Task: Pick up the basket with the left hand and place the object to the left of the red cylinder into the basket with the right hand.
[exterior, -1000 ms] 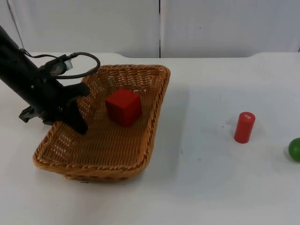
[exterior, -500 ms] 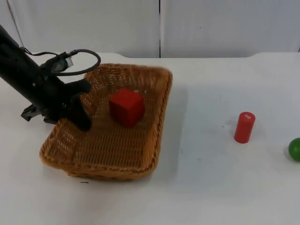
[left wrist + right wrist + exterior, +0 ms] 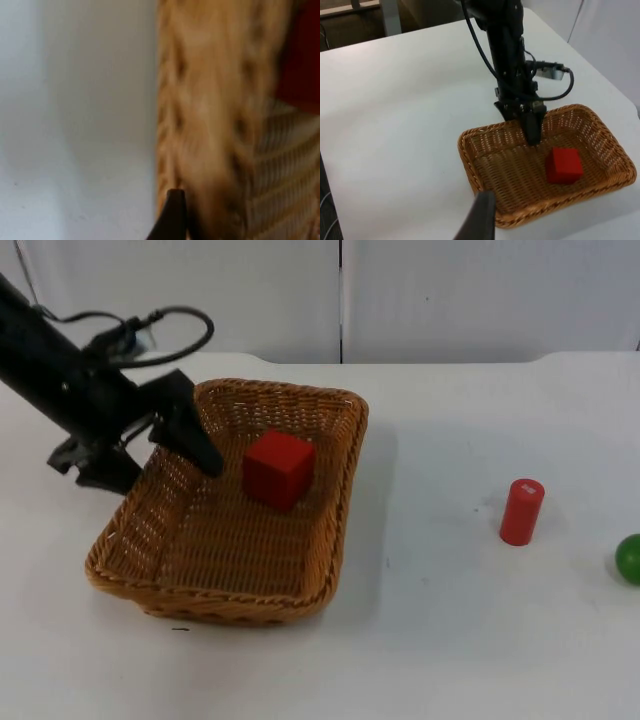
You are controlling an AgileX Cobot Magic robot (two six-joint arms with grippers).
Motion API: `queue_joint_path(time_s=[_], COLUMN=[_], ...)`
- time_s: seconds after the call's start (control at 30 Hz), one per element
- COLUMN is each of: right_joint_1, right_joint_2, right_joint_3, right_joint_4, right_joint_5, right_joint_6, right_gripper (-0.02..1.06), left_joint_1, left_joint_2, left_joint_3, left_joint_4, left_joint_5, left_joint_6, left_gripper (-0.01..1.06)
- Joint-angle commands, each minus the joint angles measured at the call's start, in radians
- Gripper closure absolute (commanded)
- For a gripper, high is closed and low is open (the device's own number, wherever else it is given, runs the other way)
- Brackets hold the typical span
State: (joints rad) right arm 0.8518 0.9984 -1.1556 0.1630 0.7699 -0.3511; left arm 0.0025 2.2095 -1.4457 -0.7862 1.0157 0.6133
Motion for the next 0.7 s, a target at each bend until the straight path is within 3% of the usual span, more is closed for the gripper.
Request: queue_joint_path(time_s=[0.0, 0.2, 0.47, 0.67], right_joint_1=[-0.003, -0.003, -0.003, -0.003], right_joint_2=[-0.013, -0.026, -0.026, -0.026], right_joint_3=[0.001, 0.001, 0.001, 0.001], right_joint_4=[-0.002, -0.002, -0.002, -0.002], right_joint_5=[0.003, 0.007, 0.012, 0.014], right_joint_6=[-0.008, -0.035, -0.035, -0.035], right_gripper=[0.27, 0.27, 0.27, 0.27], left_joint_1=[-0.001, -0.001, -0.001, -0.001], left_joint_2=[-0.054, -0.148, -0.251, -0.368], left_joint_3=[-0.005, -0.005, -0.005, 0.016], left_joint_4=[0.023, 0.183, 0.207, 0.219], left_joint_5=[0.021, 0.044, 0.067, 0.148], left_joint_6=[-0.025, -0.139, -0.18, -0.203], left_gripper=[0.28, 0.29, 0.29, 0.29])
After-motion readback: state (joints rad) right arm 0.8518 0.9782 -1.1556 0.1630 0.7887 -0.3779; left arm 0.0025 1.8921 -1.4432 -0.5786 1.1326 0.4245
